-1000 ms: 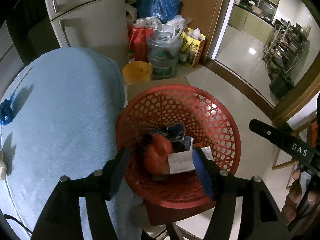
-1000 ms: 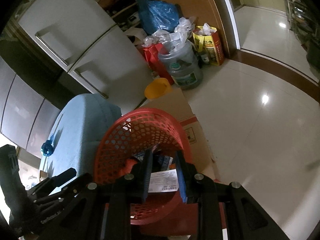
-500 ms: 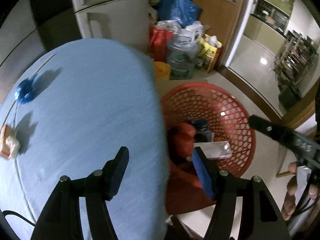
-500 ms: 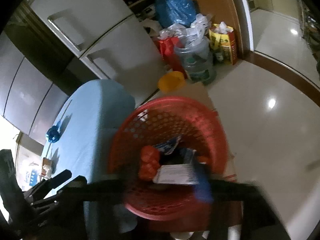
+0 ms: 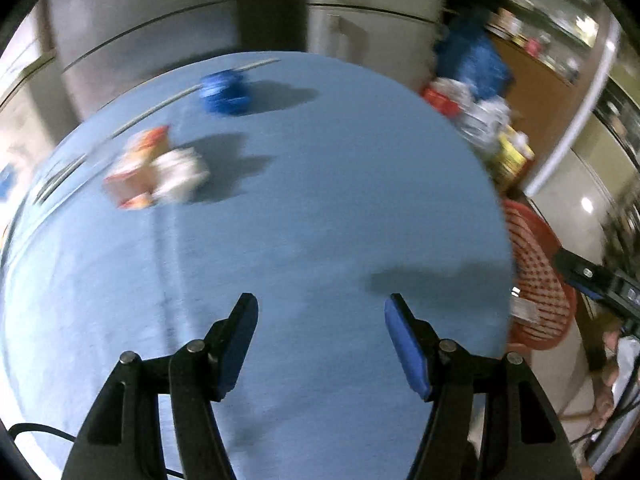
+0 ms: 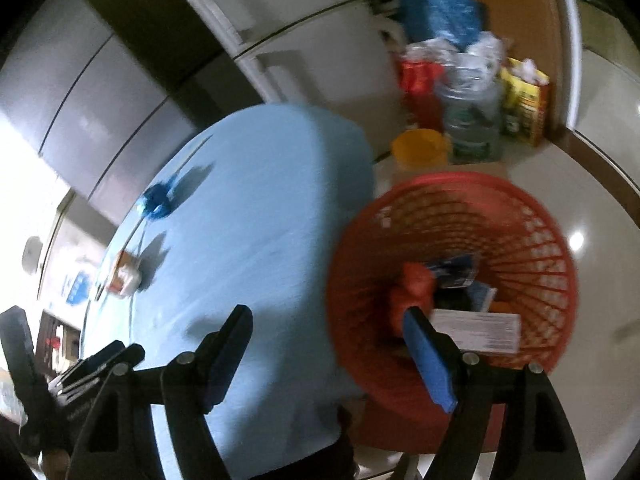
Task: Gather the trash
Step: 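Return both open tools to the table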
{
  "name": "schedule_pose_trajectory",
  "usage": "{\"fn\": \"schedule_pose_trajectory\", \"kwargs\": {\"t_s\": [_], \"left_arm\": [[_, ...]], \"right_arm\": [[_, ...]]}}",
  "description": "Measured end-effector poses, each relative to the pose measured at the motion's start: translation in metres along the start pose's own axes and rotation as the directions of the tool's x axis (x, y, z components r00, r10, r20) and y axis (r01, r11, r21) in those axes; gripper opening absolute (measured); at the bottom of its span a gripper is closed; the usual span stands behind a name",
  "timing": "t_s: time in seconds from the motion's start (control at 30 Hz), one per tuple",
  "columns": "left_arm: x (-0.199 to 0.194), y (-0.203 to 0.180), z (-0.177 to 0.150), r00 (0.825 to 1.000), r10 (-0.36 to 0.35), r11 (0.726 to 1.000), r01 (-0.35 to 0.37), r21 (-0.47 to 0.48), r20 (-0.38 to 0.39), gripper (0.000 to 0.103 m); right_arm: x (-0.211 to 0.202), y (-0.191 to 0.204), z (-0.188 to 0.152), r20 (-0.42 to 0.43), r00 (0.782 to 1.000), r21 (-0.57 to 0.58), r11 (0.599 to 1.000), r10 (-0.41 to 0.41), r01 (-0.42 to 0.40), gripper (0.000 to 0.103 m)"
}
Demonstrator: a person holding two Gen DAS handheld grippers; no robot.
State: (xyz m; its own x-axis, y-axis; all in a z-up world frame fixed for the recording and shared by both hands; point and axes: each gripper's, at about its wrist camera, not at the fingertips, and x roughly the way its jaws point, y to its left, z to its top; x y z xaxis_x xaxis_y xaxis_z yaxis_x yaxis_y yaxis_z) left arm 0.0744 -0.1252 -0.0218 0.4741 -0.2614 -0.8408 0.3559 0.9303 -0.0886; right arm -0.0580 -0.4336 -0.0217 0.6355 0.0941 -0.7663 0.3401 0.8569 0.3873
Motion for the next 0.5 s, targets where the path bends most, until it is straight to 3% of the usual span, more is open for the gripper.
{"fn": "schedule_pose_trajectory", "kwargs": {"t_s": [0.13,0.3,0.5], "left_arm": [[-0.001,0.054,-0.01,0.998,0.062,0.992,-0.062,-0.112,-0.004,0.066],[-0.002,0.113,-0.027,0.992,0.123,0.961,-0.123,-0.249,-0.015,0.066],[0.002,0.144,-0.042,0.987,0.155,0.928,-0.156,-0.337,-0.031,0.066]], "right_arm": [[0.012,0.035,-0.006,-0.037,0.999,-0.073,0.997,0.024,-0.027,0.081],[0.032,0.085,-0.012,-0.084,0.996,-0.183,0.982,0.041,-0.056,0.081],[0.061,0.15,-0.018,-0.125,0.991,-0.328,0.94,0.052,-0.091,0.081]]}}
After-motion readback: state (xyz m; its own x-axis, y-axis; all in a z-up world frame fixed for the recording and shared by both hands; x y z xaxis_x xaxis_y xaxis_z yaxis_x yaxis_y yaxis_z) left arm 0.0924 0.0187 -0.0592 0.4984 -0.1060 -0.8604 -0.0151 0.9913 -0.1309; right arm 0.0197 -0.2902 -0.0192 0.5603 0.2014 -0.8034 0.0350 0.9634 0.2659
